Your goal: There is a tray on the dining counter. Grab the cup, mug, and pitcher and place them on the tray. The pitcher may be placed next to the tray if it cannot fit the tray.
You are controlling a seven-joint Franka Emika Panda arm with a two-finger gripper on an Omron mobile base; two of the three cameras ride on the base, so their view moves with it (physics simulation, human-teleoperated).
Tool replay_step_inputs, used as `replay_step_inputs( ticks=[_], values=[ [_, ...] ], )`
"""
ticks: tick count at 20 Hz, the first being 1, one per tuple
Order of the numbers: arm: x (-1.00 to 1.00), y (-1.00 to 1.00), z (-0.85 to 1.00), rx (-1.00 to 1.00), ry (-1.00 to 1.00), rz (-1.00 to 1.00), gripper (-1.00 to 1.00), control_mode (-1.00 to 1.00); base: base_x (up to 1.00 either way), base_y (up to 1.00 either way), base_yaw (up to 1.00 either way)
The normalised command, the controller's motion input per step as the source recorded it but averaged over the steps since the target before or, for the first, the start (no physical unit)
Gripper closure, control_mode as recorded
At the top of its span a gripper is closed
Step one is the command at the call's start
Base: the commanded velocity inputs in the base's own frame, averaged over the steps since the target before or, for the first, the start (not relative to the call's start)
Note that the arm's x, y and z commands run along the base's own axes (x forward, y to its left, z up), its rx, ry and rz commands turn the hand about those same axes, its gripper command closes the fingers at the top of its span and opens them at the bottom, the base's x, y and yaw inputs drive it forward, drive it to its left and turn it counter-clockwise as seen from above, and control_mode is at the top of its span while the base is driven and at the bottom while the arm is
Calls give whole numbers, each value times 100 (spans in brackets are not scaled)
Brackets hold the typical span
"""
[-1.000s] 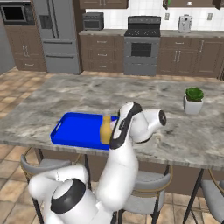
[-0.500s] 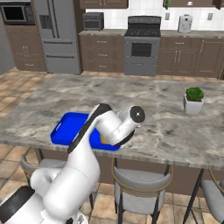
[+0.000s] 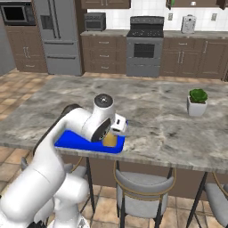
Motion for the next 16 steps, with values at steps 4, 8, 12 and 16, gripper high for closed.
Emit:
replay_step_inputs(
  ticks=[4,8,12,16],
  values=[
    [-40,23,8,-6,34,-25,-100,-100,0,0,0],
    [-43,25,0,-14,20,-20,-100,-100,0,0,0],
    [-20,20,0,-16,5,-16,-100,-100,0,0,0],
    [-12,7,0,-8,0,-11,-100,-100,0,0,0]
  ],
)
